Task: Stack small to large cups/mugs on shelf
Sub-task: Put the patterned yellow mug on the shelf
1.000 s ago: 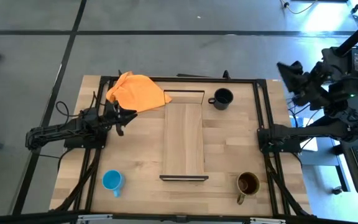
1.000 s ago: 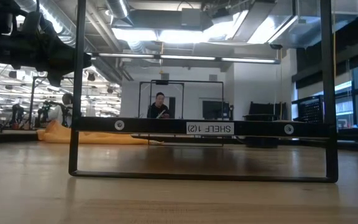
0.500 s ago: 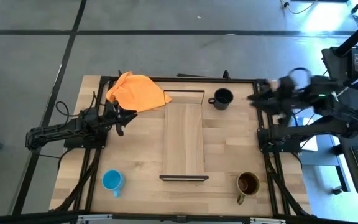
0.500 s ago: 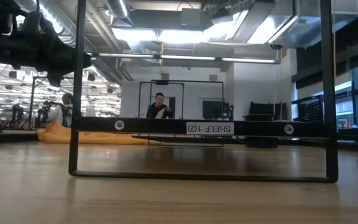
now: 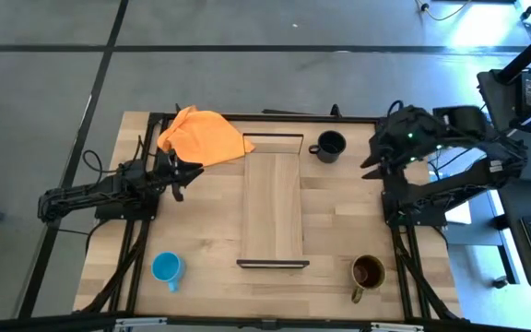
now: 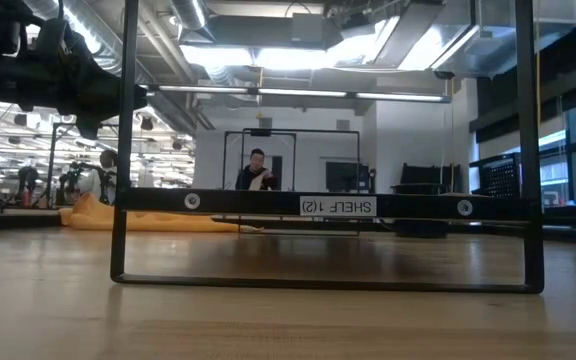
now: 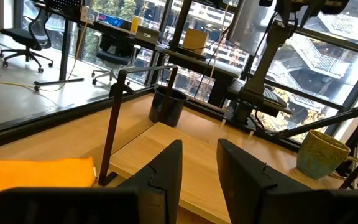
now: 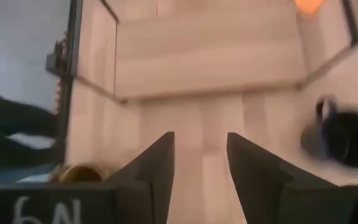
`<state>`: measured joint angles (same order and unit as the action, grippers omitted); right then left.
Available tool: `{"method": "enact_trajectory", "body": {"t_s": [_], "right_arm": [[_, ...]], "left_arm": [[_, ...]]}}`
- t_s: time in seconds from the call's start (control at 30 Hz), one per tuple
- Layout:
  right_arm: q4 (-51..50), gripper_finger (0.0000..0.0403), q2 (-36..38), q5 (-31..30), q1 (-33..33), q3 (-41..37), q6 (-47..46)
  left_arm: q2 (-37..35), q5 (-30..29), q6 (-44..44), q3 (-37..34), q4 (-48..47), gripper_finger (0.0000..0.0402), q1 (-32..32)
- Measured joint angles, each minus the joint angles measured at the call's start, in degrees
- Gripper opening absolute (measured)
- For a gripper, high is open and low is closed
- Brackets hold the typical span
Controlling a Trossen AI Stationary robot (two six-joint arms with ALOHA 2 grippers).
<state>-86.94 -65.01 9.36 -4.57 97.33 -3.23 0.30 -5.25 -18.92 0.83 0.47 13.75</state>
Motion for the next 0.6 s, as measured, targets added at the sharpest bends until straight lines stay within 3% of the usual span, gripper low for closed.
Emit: {"method": "enact_trajectory", "body": {"t_s": [0.07, 0.23, 0.37, 0.6], "right_arm": [[-3.5, 0.0147, -1.0, 1.0, 0.1, 4.3, -4.4], [-2.9, 0.0147, 2.4, 3.1, 4.6, 6.8, -17.0], [-2.7, 0.0147, 5.6, 2.4, 11.0, 2.9, -27.8], [-3.4, 0.0147, 10.3, 5.7, 22.8, -11.9, -41.5]], "left_arm": [[0.0, 0.0, 0.0, 0.0, 0.0, 0.0094, 0.0], [0.0, 0.0, 0.0, 0.0, 0.0, 0.0094, 0.0], [0.0, 0.0, 0.0, 0.0, 0.0, 0.0094, 0.0], [0.0, 0.0, 0.0, 0.0, 0.0, 0.0094, 0.0]]}}
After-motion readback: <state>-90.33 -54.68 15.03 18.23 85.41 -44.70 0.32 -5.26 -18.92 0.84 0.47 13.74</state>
